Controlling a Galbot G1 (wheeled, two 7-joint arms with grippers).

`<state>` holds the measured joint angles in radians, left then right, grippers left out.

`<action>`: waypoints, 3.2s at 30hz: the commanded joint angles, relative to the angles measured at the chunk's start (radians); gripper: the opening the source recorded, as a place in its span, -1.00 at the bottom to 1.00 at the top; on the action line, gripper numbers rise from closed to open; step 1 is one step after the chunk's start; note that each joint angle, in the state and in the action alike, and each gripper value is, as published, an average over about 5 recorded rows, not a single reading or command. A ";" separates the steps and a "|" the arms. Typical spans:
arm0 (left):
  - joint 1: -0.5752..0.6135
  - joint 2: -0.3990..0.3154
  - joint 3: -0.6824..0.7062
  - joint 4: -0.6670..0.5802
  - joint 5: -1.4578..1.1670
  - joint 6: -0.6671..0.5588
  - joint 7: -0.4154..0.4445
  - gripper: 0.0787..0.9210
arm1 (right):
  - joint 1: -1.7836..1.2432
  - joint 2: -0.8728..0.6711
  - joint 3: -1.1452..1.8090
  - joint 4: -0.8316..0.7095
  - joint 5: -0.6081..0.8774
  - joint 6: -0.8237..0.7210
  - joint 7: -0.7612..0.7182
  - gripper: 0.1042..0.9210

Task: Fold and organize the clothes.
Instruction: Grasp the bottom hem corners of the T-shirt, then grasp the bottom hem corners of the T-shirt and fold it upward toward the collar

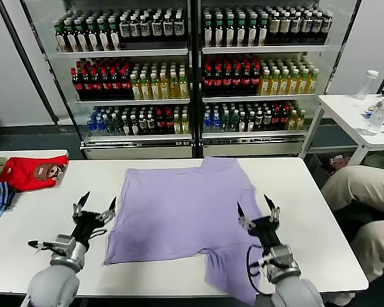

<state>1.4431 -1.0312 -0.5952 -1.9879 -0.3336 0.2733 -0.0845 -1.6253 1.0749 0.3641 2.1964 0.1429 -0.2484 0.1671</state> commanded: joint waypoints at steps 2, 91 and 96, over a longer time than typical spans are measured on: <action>0.306 0.096 -0.031 -0.191 -0.166 0.196 -0.100 0.77 | -0.250 -0.076 0.052 0.092 0.065 -0.011 0.007 0.76; -0.075 0.018 0.075 0.021 -0.216 0.145 -0.043 -0.98 | 0.194 -0.021 -0.034 -0.004 0.261 -0.185 0.071 -0.97; -0.124 0.023 0.086 0.071 -0.206 0.143 -0.029 -0.98 | 0.250 -0.004 -0.059 -0.052 0.261 -0.193 0.070 -0.97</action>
<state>1.5459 -0.9795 -0.6035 -2.0715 -0.5891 0.4057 -0.1297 -1.4917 1.0655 0.3347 2.2186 0.4000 -0.4350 0.2337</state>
